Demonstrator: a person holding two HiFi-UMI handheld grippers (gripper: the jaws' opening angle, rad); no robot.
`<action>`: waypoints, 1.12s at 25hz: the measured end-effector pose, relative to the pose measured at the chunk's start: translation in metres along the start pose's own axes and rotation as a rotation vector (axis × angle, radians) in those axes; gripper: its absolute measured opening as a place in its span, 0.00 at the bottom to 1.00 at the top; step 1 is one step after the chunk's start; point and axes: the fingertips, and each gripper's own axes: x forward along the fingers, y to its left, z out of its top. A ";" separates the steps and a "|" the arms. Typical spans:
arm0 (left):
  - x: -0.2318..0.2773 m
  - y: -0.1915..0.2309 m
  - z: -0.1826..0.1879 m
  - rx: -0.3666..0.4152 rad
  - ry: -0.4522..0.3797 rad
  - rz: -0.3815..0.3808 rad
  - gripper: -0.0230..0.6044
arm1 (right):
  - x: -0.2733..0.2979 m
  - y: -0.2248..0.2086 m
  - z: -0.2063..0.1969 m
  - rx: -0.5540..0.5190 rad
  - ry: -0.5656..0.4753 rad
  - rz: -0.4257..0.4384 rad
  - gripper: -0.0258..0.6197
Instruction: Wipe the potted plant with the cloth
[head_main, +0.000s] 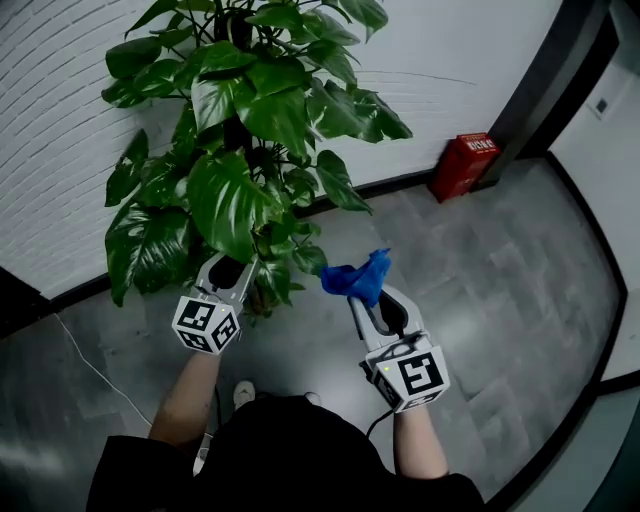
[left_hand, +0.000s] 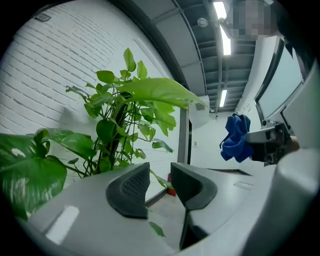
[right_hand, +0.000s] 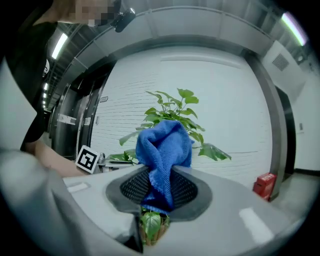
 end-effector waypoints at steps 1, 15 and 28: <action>0.003 -0.015 -0.009 0.015 0.014 0.002 0.25 | -0.012 -0.013 -0.005 0.012 0.005 -0.016 0.20; 0.097 -0.213 -0.030 0.093 0.030 -0.268 0.24 | -0.108 -0.136 -0.039 0.066 -0.042 -0.150 0.20; 0.297 -0.260 -0.049 0.040 -0.015 -0.369 0.23 | -0.056 -0.306 -0.034 -0.001 -0.013 -0.154 0.20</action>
